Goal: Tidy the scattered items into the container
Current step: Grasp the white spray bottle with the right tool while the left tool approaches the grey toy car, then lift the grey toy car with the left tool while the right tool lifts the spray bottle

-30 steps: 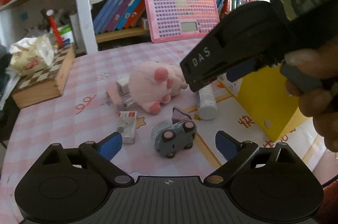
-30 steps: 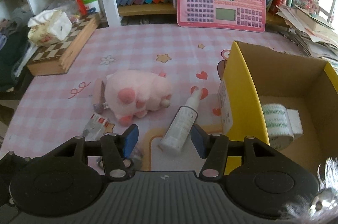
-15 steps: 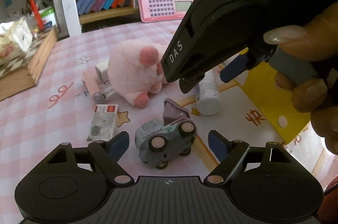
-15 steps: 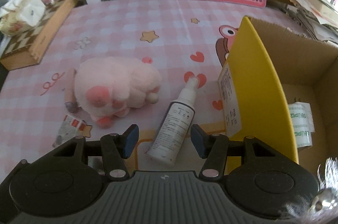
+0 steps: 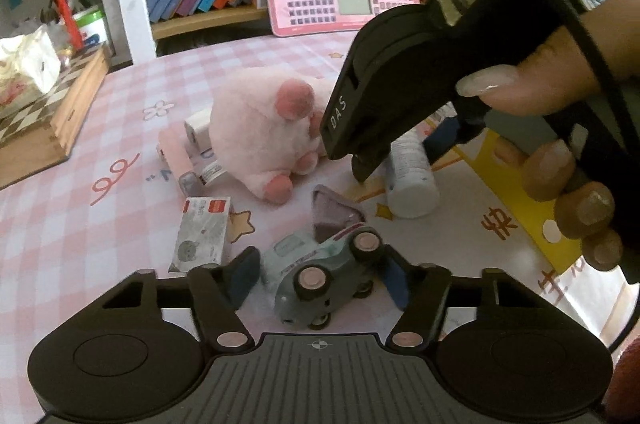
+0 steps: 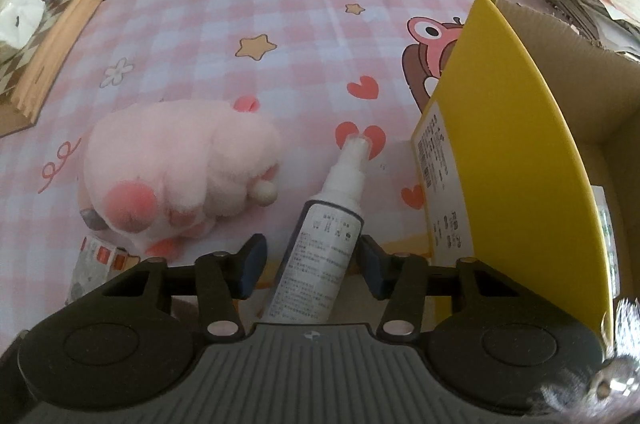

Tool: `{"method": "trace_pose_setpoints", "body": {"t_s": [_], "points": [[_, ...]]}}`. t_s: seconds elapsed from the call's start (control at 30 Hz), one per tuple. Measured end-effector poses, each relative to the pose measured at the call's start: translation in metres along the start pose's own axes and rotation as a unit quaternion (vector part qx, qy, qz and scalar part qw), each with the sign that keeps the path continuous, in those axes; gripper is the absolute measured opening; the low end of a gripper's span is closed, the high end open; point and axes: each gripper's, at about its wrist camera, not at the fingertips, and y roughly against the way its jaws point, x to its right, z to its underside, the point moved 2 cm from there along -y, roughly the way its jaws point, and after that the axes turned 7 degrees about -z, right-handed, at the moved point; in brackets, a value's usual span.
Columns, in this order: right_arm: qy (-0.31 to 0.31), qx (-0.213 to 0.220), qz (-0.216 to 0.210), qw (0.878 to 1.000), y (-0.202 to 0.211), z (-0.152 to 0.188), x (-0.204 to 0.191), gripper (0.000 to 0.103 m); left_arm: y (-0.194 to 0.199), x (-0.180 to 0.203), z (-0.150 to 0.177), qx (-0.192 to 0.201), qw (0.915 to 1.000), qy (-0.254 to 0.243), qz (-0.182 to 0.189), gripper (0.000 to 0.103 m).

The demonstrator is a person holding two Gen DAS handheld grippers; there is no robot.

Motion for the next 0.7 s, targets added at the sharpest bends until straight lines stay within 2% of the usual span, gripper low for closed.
{"method": "trace_pose_setpoints", "body": {"t_s": [0.07,0.13,0.37,0.7], "points": [[0.0,0.001,-0.005,1.0,0.001,-0.001,0.001,0.034,0.0,0.001,0.001,0.001,1.0,-0.001,0.002,0.059],[-0.001,0.0,-0.013,1.0,0.001,-0.001,0.003,0.032,0.0,0.001,0.002,-0.001,1.0,0.0,0.003,0.059],[-0.023,-0.005,-0.048,0.999,0.015,0.009,0.009,0.031,0.016,-0.003,0.004,0.005,0.9997,0.02,0.013,0.059],[0.011,0.029,-0.091,0.995,0.061,0.028,0.002,0.031,0.048,-0.011,0.012,0.021,0.9986,0.048,0.005,0.059]]}}
